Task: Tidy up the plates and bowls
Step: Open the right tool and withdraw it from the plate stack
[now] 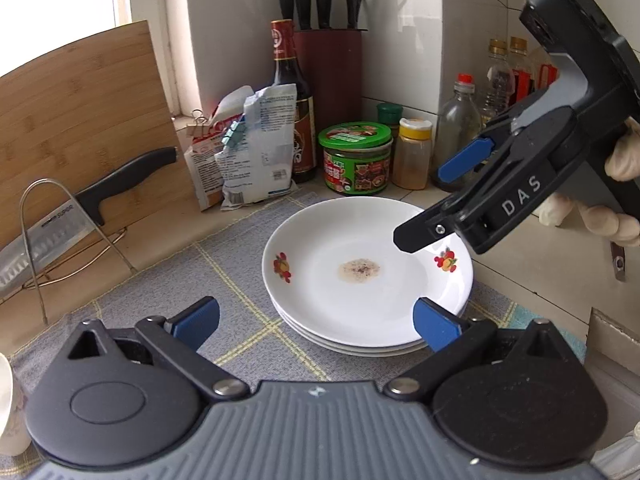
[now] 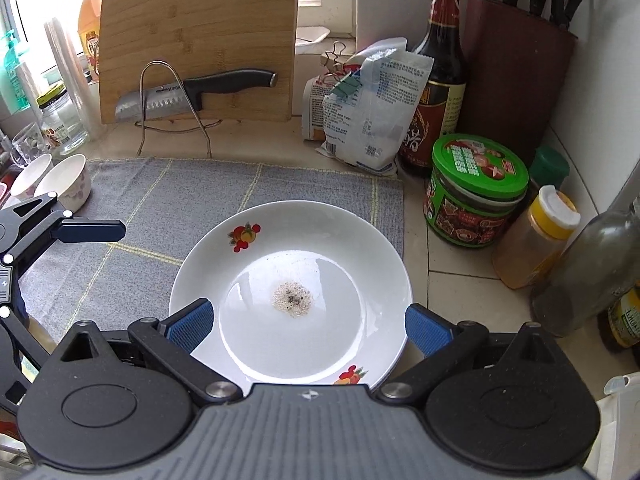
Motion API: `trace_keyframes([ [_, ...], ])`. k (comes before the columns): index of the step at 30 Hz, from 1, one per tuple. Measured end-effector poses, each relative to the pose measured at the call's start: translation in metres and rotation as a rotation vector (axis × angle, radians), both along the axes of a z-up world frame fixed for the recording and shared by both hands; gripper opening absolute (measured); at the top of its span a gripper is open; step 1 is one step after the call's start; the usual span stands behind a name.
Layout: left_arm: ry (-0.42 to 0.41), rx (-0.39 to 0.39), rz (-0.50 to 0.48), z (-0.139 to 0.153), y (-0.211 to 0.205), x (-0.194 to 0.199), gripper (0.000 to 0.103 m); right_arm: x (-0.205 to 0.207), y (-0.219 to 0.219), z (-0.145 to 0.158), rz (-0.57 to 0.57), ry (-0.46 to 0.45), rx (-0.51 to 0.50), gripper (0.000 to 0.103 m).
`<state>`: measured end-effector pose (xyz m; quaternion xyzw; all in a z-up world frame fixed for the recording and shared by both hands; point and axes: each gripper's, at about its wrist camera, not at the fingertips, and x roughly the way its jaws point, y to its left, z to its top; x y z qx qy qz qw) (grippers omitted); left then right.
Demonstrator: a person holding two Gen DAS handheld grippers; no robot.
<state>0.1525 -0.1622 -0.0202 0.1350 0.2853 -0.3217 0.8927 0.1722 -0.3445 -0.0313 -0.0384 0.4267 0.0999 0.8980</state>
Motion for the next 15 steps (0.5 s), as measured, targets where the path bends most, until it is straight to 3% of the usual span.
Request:
trace_keyframes([
  [6, -0.018, -0.01, 0.192, 0.006, 0.024, -0.01, 0.102, -0.009, 0.032, 0.002, 0.108, -0.132, -0.107, 0.103],
  [9, 0.007, 0.006, 0.312, 0.007, 0.038, -0.014, 0.102, -0.009, 0.044, -0.001, 0.182, -0.147, -0.067, 0.103],
  [15, 0.025, 0.046, 0.435, 0.01, 0.068, -0.033, 0.102, -0.006, 0.071, -0.013, 0.292, -0.131, 0.014, 0.103],
])
